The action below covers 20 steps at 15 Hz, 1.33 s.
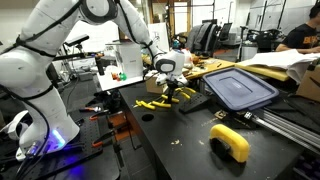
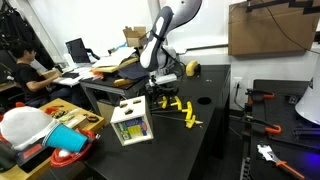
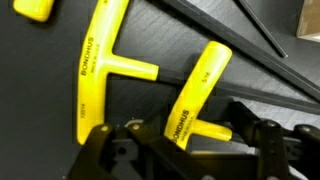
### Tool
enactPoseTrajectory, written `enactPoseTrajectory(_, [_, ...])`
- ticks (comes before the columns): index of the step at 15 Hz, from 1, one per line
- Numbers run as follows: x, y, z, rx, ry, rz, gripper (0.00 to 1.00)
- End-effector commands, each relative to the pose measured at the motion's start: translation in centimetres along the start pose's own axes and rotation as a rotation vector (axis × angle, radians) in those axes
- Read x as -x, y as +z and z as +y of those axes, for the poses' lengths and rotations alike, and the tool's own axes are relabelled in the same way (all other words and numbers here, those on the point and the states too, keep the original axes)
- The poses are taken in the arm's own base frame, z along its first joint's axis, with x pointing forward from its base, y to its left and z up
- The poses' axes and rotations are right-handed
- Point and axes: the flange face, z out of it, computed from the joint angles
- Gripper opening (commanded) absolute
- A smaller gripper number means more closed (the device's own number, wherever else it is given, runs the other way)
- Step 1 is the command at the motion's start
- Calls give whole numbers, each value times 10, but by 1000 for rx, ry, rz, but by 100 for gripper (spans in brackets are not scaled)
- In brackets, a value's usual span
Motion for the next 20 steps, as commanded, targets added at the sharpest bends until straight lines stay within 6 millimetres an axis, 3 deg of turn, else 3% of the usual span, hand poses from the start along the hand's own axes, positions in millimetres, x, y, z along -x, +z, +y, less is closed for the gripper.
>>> enactPoseTrajectory(1, [5,-9,9,6,22,31,43])
enactPoseTrajectory(2, [5,-12,11,5,26,30,34])
enactPoseTrajectory(5, [4,-17,15,6,32,37,31])
enactPoseTrajectory(7, [5,-23,18,8,27,46,13])
enactPoseTrajectory(8, [6,-26,20,12,18,53,11])
enactPoseTrajectory(15, [21,-45,37,96,-79,83,11])
enactPoseTrajectory(20, [45,-86,46,197,-192,172,11])
